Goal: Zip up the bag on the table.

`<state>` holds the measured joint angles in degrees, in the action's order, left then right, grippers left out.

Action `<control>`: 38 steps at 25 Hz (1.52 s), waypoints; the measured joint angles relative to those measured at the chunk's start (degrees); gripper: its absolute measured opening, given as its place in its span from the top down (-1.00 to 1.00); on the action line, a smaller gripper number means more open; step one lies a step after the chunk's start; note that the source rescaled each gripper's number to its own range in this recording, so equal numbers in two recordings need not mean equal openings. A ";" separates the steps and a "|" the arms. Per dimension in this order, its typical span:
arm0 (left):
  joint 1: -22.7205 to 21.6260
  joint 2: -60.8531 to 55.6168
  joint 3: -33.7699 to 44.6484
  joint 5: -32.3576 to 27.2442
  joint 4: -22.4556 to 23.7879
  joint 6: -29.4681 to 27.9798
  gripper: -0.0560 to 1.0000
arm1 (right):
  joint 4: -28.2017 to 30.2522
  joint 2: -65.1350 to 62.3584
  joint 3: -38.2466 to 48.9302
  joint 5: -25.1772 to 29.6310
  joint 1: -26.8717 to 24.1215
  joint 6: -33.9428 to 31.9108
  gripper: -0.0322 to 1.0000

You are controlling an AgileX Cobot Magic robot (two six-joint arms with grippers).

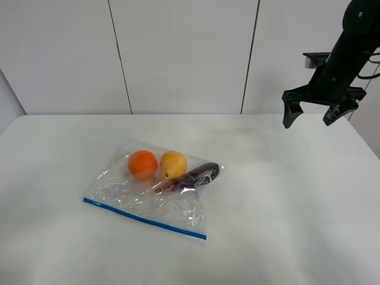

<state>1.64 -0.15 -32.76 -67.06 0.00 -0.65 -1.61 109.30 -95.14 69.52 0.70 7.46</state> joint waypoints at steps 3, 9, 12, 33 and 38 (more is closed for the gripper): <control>0.00 0.00 0.00 0.00 0.00 0.00 -1.00 | -0.97 -1.18 1.58 0.02 -1.08 -0.19 -1.00; 0.00 0.00 0.00 0.00 0.00 0.00 -1.00 | -1.21 -11.61 13.64 0.02 -1.13 -0.36 -1.00; 0.00 0.00 0.00 0.00 0.00 0.00 -1.00 | -1.16 -18.84 21.51 0.02 -1.13 -0.49 -1.00; 0.00 0.00 0.00 -0.05 0.00 0.00 -1.00 | 0.03 -86.30 66.66 -10.64 -1.03 -6.25 -1.00; 0.00 0.00 0.00 -0.01 0.00 0.00 -1.00 | 0.29 -97.70 66.72 -10.85 -1.03 -6.57 -1.00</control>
<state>1.64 -0.15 -32.76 -67.07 0.00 -0.65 -1.32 11.60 -28.41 58.67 -0.33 0.89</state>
